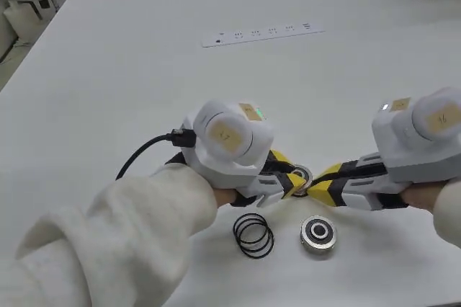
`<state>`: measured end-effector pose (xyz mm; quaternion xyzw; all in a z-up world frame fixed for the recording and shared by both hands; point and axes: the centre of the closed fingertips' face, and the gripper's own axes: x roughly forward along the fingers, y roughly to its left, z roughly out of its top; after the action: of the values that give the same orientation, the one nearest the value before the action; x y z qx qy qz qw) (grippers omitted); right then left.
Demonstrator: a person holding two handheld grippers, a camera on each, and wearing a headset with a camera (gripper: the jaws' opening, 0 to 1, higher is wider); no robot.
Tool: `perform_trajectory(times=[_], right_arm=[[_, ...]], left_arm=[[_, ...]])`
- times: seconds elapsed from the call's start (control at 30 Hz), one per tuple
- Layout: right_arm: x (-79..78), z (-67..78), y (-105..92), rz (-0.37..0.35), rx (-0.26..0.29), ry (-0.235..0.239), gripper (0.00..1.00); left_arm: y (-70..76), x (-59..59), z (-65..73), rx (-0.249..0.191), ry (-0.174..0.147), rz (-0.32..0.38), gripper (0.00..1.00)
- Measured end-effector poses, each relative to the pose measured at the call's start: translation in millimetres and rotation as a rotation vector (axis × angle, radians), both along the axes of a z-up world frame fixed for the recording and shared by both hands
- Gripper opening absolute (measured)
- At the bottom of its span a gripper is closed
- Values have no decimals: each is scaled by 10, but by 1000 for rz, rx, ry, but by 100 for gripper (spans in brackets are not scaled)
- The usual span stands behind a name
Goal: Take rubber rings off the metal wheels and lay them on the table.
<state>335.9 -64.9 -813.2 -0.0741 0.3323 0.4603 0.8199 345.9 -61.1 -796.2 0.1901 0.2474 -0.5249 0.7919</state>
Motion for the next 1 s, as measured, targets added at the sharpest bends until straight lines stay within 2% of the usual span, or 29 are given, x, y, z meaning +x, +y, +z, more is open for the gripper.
perform_trajectory(times=[0.1,0.13,0.27,0.33,0.43,0.5,0.63,0.7,0.77,0.8,0.83,0.87,0.9,1.0], right_arm=[[24,2,-20,-20,8,7,0],[35,-2,-28,-29,14,19,0],[54,0,-30,-41,4,18,0],[87,-1,-49,-73,8,37,0],[111,6,-73,-147,63,109,0],[123,13,-87,-159,76,123,0],[142,47,-96,-170,80,118,0],[178,96,-100,-192,110,131,0],[200,190,-53,-219,179,155,0],[191,151,-78,-216,136,152,0],[188,152,-74,-208,126,136,0],[185,158,-64,-206,128,134,0],[195,156,-61,-221,135,152,0],[188,164,-45,-213,133,149,0]], left_arm=[[3,3,-2,-1,0,1,14],[4,2,-2,-1,-1,1,14],[10,-6,-4,7,-13,-8,14],[15,-10,-4,11,-18,-11,14],[21,-9,-3,6,-13,-9,13],[21,-9,-3,6,-14,-10,13],[21,-7,-4,5,-13,-9,13],[21,-7,-4,5,-13,-10,14],[20,-6,-4,5,-14,-9,14],[17,-8,-4,3,-17,-7,14],[16,-5,-6,2,-22,-7,13],[16,-5,-7,1,-22,-8,13],[13,-5,-5,-2,-20,-7,13],[12,-6,-4,4,-25,-6,13]])
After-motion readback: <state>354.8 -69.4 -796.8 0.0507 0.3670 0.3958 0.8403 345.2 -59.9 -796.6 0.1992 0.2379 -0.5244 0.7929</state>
